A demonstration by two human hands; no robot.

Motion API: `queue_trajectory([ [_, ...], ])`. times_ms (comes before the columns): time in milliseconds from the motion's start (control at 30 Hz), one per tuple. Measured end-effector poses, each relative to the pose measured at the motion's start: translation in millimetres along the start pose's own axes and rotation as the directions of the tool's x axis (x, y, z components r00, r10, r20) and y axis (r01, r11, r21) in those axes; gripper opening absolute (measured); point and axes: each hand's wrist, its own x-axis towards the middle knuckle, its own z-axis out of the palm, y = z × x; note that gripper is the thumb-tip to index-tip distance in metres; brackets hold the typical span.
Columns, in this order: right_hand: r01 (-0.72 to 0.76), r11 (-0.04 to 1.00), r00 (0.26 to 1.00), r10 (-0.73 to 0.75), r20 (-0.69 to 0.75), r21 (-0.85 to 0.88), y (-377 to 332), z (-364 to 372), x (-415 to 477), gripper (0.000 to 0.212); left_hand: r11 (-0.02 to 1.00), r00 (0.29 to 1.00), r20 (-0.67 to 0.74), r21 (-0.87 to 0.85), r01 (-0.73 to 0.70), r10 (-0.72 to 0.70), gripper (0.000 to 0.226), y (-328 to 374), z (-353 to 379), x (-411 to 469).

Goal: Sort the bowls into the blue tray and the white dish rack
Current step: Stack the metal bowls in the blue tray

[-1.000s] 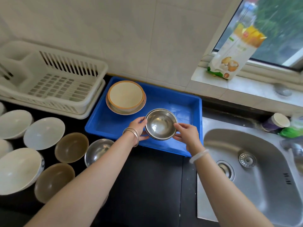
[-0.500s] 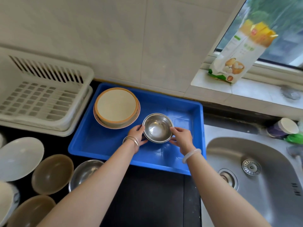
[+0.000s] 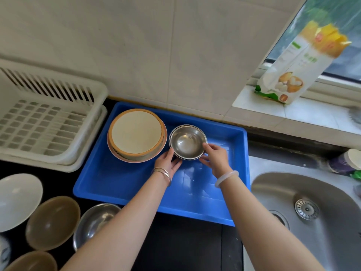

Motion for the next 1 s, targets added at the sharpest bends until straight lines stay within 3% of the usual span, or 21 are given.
queue_trajectory([
  [600,0.01,0.999,1.0,-0.01,0.006,0.039,-3.9,6.4,2.9,0.035,0.997,0.994,-0.088,-0.041,-0.071,0.068,0.039,3.8,13.4,6.0],
  [800,0.031,0.999,0.999,-0.031,0.006,-0.007,0.0,2.3,-17.0,0.037,0.986,0.981,-0.13,0.104,-0.134,0.147,0.034,-2.0,8.5,-2.5],
  [1000,0.15,0.977,0.988,-0.144,0.048,-0.148,8.0,-6.0,-59.8,0.027,0.92,0.967,-0.104,0.347,-0.185,0.233,0.039,-5.6,-18.5,-41.3],
])
